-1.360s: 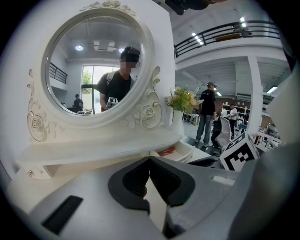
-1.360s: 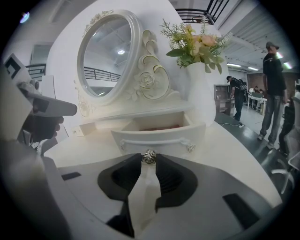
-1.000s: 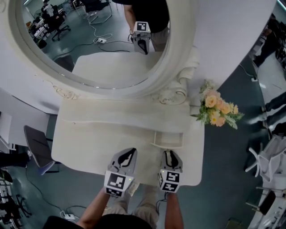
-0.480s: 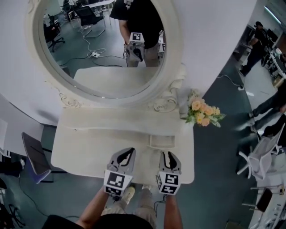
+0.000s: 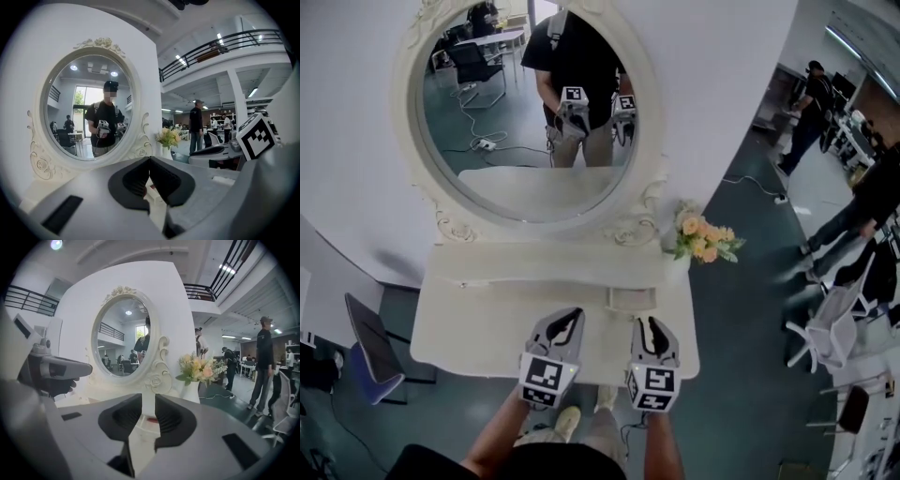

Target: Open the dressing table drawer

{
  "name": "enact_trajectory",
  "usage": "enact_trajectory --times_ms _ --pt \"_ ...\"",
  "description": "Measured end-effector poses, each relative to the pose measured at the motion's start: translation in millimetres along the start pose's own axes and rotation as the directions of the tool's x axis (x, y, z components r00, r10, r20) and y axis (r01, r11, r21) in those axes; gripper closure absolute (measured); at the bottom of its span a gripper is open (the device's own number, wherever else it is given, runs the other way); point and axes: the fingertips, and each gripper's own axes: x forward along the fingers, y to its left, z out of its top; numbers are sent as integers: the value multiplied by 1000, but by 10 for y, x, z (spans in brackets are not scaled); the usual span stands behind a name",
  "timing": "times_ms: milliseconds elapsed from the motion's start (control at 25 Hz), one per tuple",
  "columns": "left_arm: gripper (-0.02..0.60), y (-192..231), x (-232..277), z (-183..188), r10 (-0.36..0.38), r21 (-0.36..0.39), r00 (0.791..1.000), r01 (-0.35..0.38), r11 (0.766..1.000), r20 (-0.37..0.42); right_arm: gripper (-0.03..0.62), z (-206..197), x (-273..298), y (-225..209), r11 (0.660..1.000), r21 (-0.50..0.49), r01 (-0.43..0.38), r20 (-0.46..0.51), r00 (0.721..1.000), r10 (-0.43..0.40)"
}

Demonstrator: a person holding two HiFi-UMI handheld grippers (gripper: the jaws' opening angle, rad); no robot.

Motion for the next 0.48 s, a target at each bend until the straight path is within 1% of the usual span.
enact_trajectory --times_ms 320,480 --pt "578 0 -356 147 -25 11 999 25 1000 41 534 305 -417 207 999 -24 38 61 997 -37" --pt "578 15 -517 181 -40 21 998 39 999 52 557 412 -593 326 998 -26 60 95 994 -57"
